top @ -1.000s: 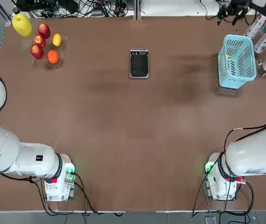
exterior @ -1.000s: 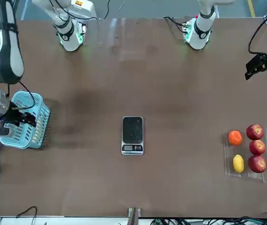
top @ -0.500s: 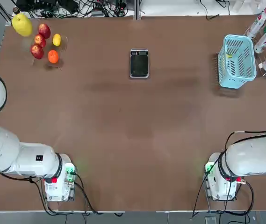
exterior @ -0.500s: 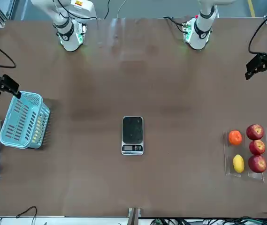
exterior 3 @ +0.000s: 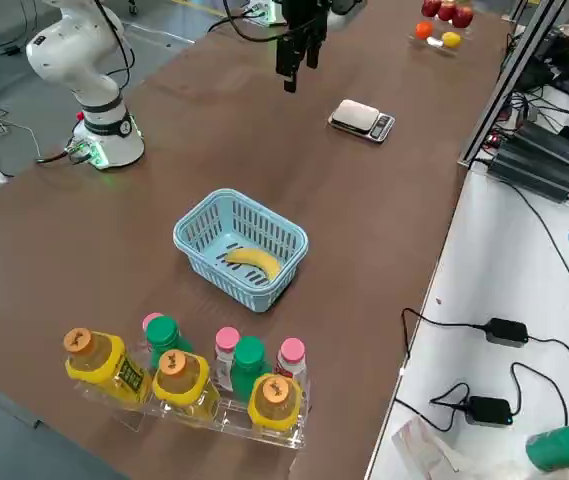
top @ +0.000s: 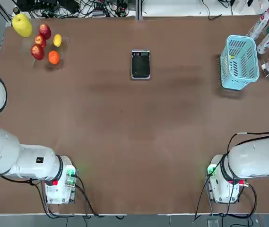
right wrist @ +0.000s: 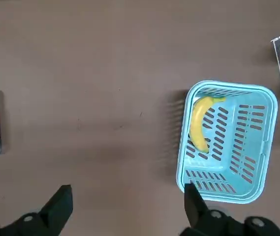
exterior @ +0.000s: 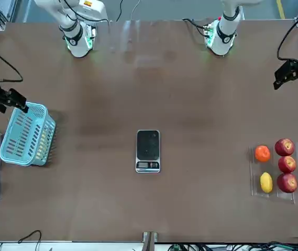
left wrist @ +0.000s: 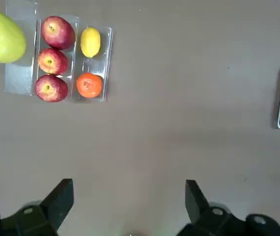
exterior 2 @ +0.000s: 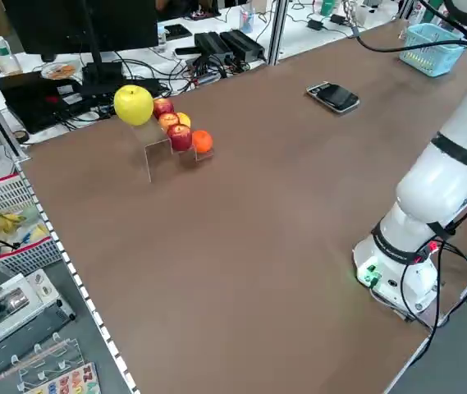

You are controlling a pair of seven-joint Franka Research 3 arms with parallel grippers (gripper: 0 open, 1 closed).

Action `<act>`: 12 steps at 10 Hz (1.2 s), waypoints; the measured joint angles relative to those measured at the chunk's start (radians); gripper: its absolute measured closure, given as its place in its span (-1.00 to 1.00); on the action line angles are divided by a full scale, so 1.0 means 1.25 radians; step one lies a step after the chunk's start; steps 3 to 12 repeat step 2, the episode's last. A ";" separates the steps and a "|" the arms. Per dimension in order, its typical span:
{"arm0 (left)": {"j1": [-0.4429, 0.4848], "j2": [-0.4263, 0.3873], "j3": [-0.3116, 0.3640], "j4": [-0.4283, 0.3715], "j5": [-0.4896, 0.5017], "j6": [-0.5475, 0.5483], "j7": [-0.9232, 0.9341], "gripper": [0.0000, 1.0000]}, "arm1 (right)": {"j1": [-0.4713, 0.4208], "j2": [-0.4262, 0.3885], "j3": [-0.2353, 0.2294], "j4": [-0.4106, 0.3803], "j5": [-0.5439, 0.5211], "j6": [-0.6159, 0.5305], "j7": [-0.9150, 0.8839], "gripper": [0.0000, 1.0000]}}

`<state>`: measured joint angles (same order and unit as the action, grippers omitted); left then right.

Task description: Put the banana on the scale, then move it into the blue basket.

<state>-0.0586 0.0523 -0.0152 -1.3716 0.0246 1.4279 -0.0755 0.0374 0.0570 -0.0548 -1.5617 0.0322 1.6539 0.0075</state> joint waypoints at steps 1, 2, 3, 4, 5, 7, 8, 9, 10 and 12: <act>-0.002 0.000 0.000 0.000 0.000 0.000 0.000 -1.00 | 0.000 -0.002 0.000 -0.002 0.000 -0.003 -0.003 -1.00; -0.002 0.000 0.000 0.000 0.000 0.000 0.000 -1.00 | 0.000 -0.005 0.000 -0.002 0.000 -0.008 -0.005 -1.00; -0.002 0.000 0.000 0.000 0.000 0.000 0.000 -1.00 | 0.000 -0.005 0.000 -0.002 0.000 -0.008 -0.005 -1.00; -0.002 0.000 0.000 0.000 0.000 0.000 0.000 -1.00 | 0.000 -0.005 0.000 -0.002 0.000 -0.008 -0.005 -1.00; -0.002 0.000 0.000 0.000 0.000 0.000 0.000 -1.00 | 0.000 -0.005 0.000 -0.002 0.000 -0.008 -0.005 -1.00; -0.002 0.000 0.000 0.000 0.000 0.000 0.000 -1.00 | 0.000 -0.005 0.000 -0.002 0.000 -0.008 -0.005 -1.00; -0.002 0.000 0.000 0.000 0.000 0.000 0.000 -1.00 | 0.000 -0.005 0.000 -0.002 0.000 -0.008 -0.005 -1.00; -0.002 0.000 0.000 0.000 0.000 0.000 0.000 -1.00 | 0.000 -0.005 0.000 -0.002 0.000 -0.008 -0.005 -1.00; -0.002 0.000 0.000 0.000 0.000 0.000 0.000 -1.00 | 0.000 -0.005 0.000 -0.002 0.000 -0.008 -0.005 -1.00; -0.002 0.000 0.000 0.000 0.000 0.000 0.000 -1.00 | 0.000 -0.005 0.000 -0.002 0.000 -0.008 -0.005 -1.00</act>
